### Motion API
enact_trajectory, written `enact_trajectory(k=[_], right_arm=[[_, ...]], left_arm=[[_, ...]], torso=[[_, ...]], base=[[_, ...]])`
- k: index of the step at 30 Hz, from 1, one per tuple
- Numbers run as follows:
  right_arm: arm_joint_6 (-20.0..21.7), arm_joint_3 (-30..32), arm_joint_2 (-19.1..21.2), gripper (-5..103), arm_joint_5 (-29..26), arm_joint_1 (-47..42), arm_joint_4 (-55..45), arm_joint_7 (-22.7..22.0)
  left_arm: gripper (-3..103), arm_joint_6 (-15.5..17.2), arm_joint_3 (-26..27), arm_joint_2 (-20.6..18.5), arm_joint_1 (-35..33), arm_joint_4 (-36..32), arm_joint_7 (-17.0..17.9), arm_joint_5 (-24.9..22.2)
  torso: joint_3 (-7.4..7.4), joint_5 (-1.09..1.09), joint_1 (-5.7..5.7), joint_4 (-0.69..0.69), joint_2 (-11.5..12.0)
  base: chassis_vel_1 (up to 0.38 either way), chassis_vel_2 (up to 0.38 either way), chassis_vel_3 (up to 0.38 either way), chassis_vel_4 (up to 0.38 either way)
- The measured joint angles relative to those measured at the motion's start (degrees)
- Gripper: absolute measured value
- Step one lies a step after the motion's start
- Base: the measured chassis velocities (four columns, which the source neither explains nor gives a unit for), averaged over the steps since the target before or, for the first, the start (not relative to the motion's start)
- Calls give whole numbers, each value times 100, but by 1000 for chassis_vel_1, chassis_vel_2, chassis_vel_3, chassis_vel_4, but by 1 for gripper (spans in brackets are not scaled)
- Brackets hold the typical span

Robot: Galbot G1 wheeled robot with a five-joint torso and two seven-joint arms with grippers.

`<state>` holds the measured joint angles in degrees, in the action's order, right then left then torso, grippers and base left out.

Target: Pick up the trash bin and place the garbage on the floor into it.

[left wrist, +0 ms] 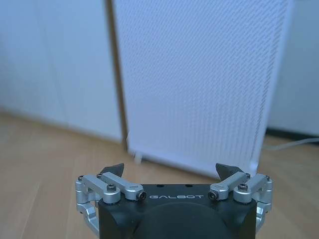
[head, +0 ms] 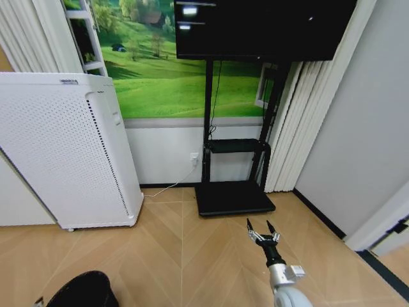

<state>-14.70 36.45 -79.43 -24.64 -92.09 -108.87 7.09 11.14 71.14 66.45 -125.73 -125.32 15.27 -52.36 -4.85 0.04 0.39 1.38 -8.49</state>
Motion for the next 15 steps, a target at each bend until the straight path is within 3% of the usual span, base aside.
enact_trajectory(k=[1,2,3,5,9,11,12,15], right_arm=[[0,0,0,100,0,0,0,0],[70,85,6,100,25,-265,-221,-73],[70,85,6,100,25,-265,-221,-73],[215,152,68,100,66,-722,-615,-190],[342,188,15,100,252,-1189,-1068,-314],[439,139,-328,100,584,-1619,-1533,-364],[439,139,-328,100,584,-1619,-1533,-364],[396,98,-608,100,957,-1835,-1659,-358]], left_arm=[[100,0,0,0,0,0,0,0],[100,-363,-13,16,326,-96,-389,877],[100,-363,-13,16,326,-96,-389,877],[100,-719,-154,-48,690,-213,-898,1694],[100,-935,-521,-192,1030,-391,-1239,1856],[100,-1031,-1217,-286,1518,-527,-1417,2078],[100,-1031,-1217,-286,1518,-527,-1417,2078],[100,-957,-1871,-296,1774,-687,-1342,2351]], torso=[[0,0,0,0,0],[0,-4,0,1,0],[0,-4,0,1,0],[0,-5,0,1,0],[0,-4,0,2,0],[0,-4,0,1,0],[0,-4,0,1,0],[0,-4,0,1,0]], base=[[0,0,0,0],[0,0,0,0],[0,0,0,0],[0,0,0,0],[0,0,0,0],[0,0,0,0],[0,0,0,0],[0,0,0,0]])
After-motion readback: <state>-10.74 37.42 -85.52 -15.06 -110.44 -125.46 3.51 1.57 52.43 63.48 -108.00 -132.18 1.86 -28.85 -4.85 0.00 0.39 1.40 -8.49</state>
